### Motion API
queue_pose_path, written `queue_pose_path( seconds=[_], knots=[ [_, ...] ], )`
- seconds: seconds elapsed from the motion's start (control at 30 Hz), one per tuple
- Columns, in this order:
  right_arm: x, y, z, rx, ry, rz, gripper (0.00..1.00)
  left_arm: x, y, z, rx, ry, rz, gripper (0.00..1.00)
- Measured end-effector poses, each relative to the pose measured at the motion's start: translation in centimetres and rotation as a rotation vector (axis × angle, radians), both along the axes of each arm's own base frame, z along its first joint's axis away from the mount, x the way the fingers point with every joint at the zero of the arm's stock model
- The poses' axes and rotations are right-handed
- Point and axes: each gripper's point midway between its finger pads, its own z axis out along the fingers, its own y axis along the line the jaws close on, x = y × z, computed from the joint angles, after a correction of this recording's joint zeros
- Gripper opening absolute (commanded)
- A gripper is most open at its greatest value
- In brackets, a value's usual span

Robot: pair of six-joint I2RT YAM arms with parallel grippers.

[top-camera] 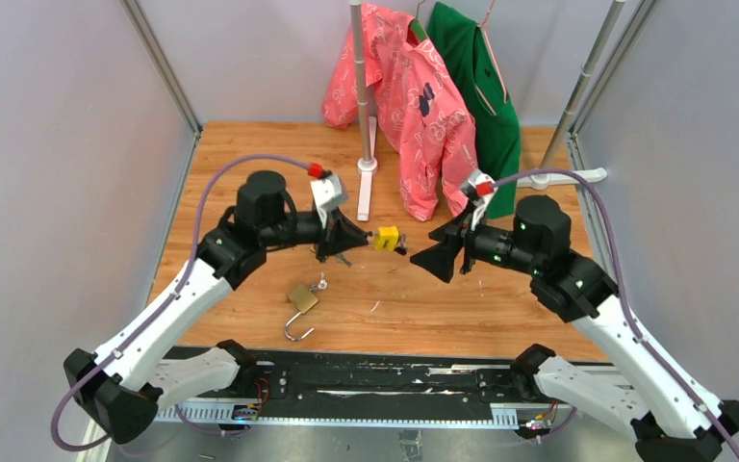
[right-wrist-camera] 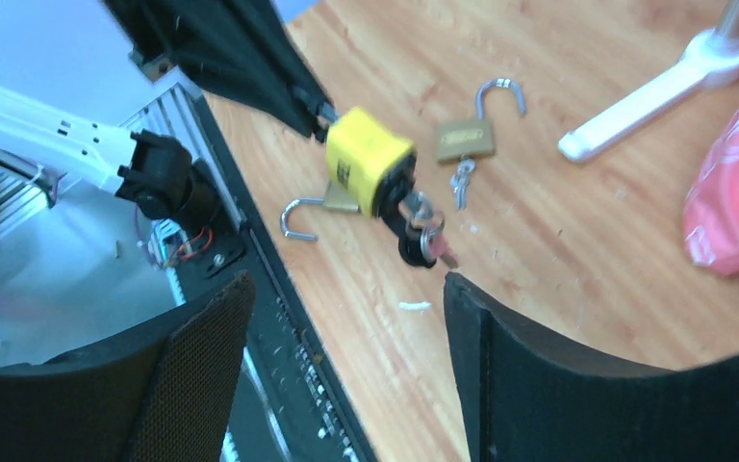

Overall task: Lock with the key
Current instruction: Lock the lock.

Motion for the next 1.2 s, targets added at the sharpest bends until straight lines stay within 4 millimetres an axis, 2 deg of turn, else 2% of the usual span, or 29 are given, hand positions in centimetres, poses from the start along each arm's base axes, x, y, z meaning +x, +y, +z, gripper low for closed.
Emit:
queue_pose_path(
  seconds=[0.07, 0.1, 0.17, 0.27, 0.3, 0.33, 0.47, 0.7, 0.8, 0.97, 1.2],
  knots=[
    [0.1, -0.4, 0.0, 0.043, -0.057, -0.026, 0.78, 0.9, 0.3, 2.8, -0.069, 0.042, -0.001, 0.0],
    [0.4, -0.3, 1.1, 0.074, -0.097, -0.032, 0.78, 1.6, 0.2, 4.4, -0.109, 0.059, -0.006, 0.0],
    [0.6, 0.0, 2.0, 0.081, -0.107, -0.021, 0.77, 1.6, 0.0, 5.2, -0.138, 0.074, -0.021, 0.0],
    [2.1, 1.5, 5.8, 0.121, -0.129, 0.03, 0.79, 0.5, -0.5, 6.3, -0.188, 0.123, -0.07, 0.0],
    [2.4, 2.2, 6.4, 0.135, -0.131, 0.059, 0.79, 0.2, -0.6, 6.7, -0.203, 0.134, -0.086, 0.0],
    [3.4, 2.0, 6.4, 0.145, -0.118, 0.051, 0.79, -0.1, -0.6, 7.2, -0.218, 0.142, -0.098, 0.0],
    [4.0, 2.0, 6.2, 0.171, -0.069, 0.085, 0.78, -0.8, -0.7, 8.6, -0.263, 0.166, -0.122, 0.0],
    [1.8, 2.9, 8.1, 0.274, -0.071, 0.247, 0.75, -1.4, -0.4, 10.8, -0.332, 0.198, -0.13, 0.0],
    [0.7, 3.3, 7.9, 0.306, -0.047, 0.322, 0.69, -1.6, -0.1, 11.9, -0.363, 0.193, -0.128, 0.0],
    [0.1, 3.7, 7.2, 0.329, -0.001, 0.373, 0.61, -1.9, 0.0, 13.2, -0.403, 0.186, -0.134, 0.0],
    [0.1, 4.1, 7.9, 0.357, 0.001, 0.394, 0.6, -2.0, 0.0, 13.3, -0.404, 0.195, -0.139, 0.0]
  ],
)
